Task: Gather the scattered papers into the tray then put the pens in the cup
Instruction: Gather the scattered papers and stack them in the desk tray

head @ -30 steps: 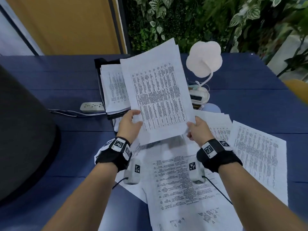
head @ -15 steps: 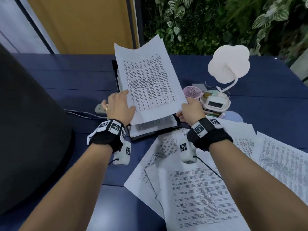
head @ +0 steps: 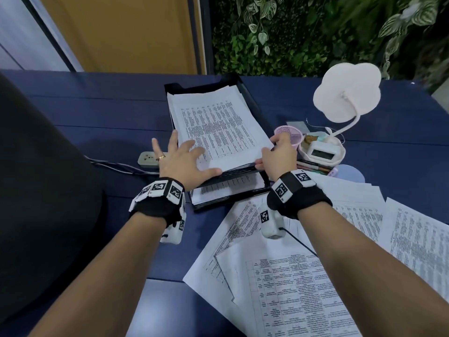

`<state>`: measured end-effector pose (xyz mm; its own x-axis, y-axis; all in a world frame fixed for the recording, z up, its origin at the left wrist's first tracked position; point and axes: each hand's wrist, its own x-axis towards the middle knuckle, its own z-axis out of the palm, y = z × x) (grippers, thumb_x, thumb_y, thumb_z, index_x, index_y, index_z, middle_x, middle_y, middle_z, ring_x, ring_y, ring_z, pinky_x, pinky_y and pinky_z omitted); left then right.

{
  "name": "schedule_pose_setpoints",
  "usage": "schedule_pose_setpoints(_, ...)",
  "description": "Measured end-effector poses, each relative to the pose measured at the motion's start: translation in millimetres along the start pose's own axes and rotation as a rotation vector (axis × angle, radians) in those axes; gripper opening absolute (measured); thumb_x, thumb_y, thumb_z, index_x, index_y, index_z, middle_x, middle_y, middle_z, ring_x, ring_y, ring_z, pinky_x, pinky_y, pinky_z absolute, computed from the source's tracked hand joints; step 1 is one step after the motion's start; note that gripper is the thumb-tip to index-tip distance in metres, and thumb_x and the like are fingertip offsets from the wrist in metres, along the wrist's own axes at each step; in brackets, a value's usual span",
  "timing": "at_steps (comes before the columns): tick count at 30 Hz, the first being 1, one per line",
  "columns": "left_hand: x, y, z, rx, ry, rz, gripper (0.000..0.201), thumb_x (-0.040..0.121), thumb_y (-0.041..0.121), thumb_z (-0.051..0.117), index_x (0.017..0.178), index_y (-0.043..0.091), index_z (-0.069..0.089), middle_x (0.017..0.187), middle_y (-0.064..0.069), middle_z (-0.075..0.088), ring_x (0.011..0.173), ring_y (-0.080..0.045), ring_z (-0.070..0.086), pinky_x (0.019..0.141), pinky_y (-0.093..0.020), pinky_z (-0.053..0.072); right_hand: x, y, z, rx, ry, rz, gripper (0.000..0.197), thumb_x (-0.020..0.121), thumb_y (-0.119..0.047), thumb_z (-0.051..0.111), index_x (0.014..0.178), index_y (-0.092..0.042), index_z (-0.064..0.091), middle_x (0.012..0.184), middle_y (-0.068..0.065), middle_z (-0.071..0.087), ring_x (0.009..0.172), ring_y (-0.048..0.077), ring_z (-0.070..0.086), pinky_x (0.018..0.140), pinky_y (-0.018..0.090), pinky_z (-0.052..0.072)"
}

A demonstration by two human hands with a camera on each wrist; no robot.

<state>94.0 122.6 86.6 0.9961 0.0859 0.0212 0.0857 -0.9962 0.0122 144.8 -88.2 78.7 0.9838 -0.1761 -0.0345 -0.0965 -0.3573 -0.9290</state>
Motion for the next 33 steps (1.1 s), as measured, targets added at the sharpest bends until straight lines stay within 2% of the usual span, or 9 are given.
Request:
schedule_pose_setpoints(4,-3,5,1,-0.031,-0.007,0.065,0.058,0.073,0.08,0.045,0.121,0.048,0.053,0.145,0.016,0.038,0.146,-0.022,-0.002,0.104,-0.063,-0.019,6,5,1,-0.165,0.037,-0.038,0.016,0.085,-0.005,0.047,0.101,-0.007,0.05,0.082,0.017,0.066,0.064,0.026,0.066,0.057,0.031,0.053)
schedule_pose_setpoints(6,-4,5,1,-0.057,-0.007,0.075,0.048,0.078,0.072,0.05,0.12,0.048,0.054,0.143,0.017,0.04,0.146,-0.022,0.001,0.105,-0.064,-0.016,9,8,-3,-0.31,0.043,-0.073,0.019,0.084,-0.008,0.053,0.102,-0.005,0.056,0.082,0.009,0.063,0.074,0.024,0.058,0.066,0.026,0.042)
schedule_pose_setpoints(8,-4,5,1,-0.063,-0.017,0.081,0.043,0.082,0.067,0.051,0.12,0.048,0.054,0.142,0.018,0.042,0.146,-0.021,0.003,0.106,-0.065,-0.015,10,9,-7,-0.382,0.011,-0.075,0.021,0.084,-0.01,0.056,0.105,-0.005,0.059,0.085,0.009,0.061,0.079,0.023,0.054,0.069,0.022,0.037)
schedule_pose_setpoints(13,-11,15,1,-0.105,-0.01,0.087,0.035,0.089,0.055,0.05,0.121,0.043,0.056,0.142,0.015,0.043,0.146,-0.022,0.008,0.108,-0.063,-0.012,0,10,-21,-0.42,-0.004,-0.108,0.021,0.086,-0.01,0.053,0.105,-0.009,0.064,0.096,0.013,0.068,0.095,0.029,0.062,0.074,0.023,0.041)
schedule_pose_setpoints(16,-18,26,3,-0.199,0.087,0.131,0.029,0.09,0.046,0.054,0.116,0.036,0.061,0.134,0.008,0.05,0.138,-0.023,0.026,0.111,-0.054,0.003,-15,13,-36,-0.398,0.009,-0.094,0.023,0.087,-0.01,0.054,0.108,-0.007,0.063,0.104,0.014,0.066,0.1,0.029,0.06,0.077,0.023,0.04)
schedule_pose_setpoints(18,-27,40,5,-0.262,0.172,0.2,0.025,0.089,0.038,0.057,0.111,0.03,0.066,0.125,0.004,0.055,0.124,-0.022,0.039,0.104,-0.042,0.019,-27,21,-49,-0.398,0.019,-0.089,0.023,0.085,-0.007,0.053,0.106,-0.004,0.064,0.107,0.017,0.064,0.101,0.033,0.059,0.078,0.026,0.042)
schedule_pose_setpoints(23,-56,80,16,-0.355,0.218,0.315,0.015,0.088,0.026,0.06,0.099,0.023,0.071,0.112,0.0,0.059,0.11,-0.024,0.046,0.096,-0.037,0.026,-55,58,-85,-0.464,-0.044,0.042,0.024,0.088,-0.012,0.055,0.111,-0.009,0.062,0.113,0.014,0.062,0.106,0.03,0.057,0.082,0.026,0.041)
schedule_pose_setpoints(26,-71,101,28,-0.365,0.154,0.353,0.016,0.089,0.026,0.059,0.101,0.021,0.069,0.114,0.0,0.058,0.111,-0.024,0.047,0.096,-0.039,0.029,-72,84,-107,-0.495,-0.077,0.117,0.024,0.088,-0.014,0.056,0.111,-0.01,0.061,0.114,0.012,0.062,0.105,0.028,0.057,0.078,0.025,0.04)
schedule_pose_setpoints(33,-101,147,67,-0.358,-0.188,0.313,0.028,0.09,0.031,0.056,0.116,0.025,0.062,0.128,0.001,0.051,0.123,-0.022,0.042,0.104,-0.036,0.032,-108,137,-158,-0.612,-0.153,0.287,0.031,0.091,-0.014,0.052,0.122,-0.011,0.057,0.124,0.009,0.059,0.11,0.027,0.057,0.084,0.027,0.044)
